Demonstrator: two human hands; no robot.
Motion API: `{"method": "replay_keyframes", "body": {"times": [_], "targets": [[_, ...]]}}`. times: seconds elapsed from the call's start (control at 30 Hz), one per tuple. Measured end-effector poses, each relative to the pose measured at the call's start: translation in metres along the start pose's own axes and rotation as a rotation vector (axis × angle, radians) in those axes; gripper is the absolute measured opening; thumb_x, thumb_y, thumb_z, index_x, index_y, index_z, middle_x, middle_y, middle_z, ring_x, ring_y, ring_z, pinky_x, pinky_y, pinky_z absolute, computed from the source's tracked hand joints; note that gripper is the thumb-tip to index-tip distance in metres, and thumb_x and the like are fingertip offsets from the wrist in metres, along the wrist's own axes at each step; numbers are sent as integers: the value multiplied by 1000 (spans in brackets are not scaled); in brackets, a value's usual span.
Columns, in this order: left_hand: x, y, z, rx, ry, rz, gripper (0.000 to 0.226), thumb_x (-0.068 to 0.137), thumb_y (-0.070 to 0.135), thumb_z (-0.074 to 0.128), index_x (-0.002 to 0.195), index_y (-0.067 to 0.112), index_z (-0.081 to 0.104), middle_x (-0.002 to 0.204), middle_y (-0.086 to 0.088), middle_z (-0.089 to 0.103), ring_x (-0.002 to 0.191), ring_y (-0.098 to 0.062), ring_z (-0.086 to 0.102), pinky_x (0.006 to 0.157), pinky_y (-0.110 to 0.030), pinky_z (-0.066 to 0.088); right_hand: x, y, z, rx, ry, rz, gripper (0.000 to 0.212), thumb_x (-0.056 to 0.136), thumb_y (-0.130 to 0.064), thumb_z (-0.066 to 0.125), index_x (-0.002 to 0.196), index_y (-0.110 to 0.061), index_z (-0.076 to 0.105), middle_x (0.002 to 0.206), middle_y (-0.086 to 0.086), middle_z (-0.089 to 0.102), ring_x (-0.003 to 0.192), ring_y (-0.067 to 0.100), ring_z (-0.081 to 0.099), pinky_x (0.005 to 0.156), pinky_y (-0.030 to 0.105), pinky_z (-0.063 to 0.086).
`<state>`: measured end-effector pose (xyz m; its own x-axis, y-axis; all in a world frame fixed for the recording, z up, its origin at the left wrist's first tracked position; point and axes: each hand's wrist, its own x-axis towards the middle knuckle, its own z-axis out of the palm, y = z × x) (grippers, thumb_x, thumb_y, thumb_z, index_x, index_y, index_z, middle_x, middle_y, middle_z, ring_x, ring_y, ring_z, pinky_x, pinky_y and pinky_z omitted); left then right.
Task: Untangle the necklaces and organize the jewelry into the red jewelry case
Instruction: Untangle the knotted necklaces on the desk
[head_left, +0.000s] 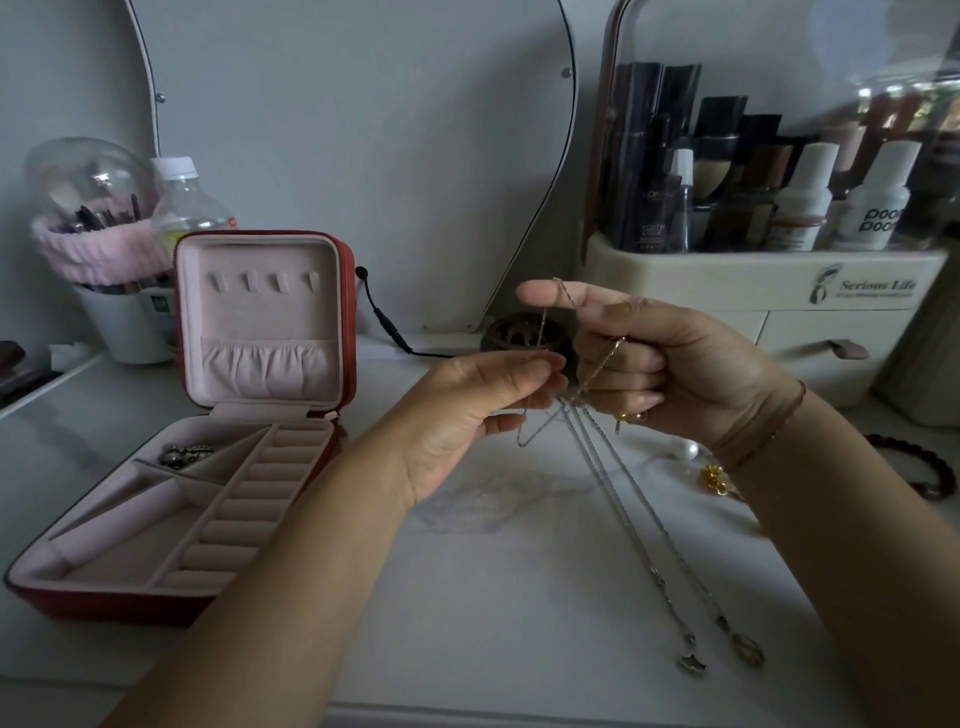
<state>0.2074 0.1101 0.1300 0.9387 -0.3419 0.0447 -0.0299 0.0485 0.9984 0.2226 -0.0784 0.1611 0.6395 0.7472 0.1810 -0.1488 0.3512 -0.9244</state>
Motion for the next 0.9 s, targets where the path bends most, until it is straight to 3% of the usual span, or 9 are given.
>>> {"method": "replay_keyframes", "body": {"times": [0.13, 0.3, 0.57, 0.8, 0.9], "targets": [[0, 0, 0, 12, 39, 46, 21, 71, 36, 66, 83, 21, 75, 86, -2, 73, 85, -10, 66, 80, -29, 42, 0, 1, -1, -4, -14, 38, 54, 83, -18, 62, 134, -7, 48, 48, -8, 18, 39, 6, 13, 35, 17, 19], [0, 5, -3, -131, 124, 119, 25, 78, 39, 58, 80, 23, 77, 76, 1, 71, 74, -8, 65, 72, -25, 43, 0, 2, 3, -77, 88, 64, 39, 89, -14, 45, 127, -8, 55, 48, -6, 16, 39, 6, 13, 36, 18, 15], [1, 13, -10, -452, 216, 134, 23, 75, 36, 59, 67, 23, 77, 69, 9, 66, 68, -3, 63, 72, -21, 44, 1, 2, 2, -81, 153, 115, 36, 87, -13, 49, 122, -8, 58, 42, -10, 26, 35, 2, 22, 34, 17, 16], [1, 14, -14, -590, 173, 180, 24, 80, 32, 56, 77, 23, 78, 74, 9, 66, 74, -6, 62, 75, -23, 43, 3, 5, 3, -396, 307, 290, 31, 77, -21, 59, 103, -5, 66, 44, -5, 25, 38, 8, 18, 40, 23, 11], [1, 15, -15, -613, 195, 186, 23, 78, 30, 56, 77, 23, 78, 77, 9, 67, 76, -7, 63, 78, -24, 42, 3, 8, 1, -487, 365, 325, 16, 81, -17, 63, 91, -7, 69, 45, -3, 28, 39, 9, 19, 41, 22, 13]]}}
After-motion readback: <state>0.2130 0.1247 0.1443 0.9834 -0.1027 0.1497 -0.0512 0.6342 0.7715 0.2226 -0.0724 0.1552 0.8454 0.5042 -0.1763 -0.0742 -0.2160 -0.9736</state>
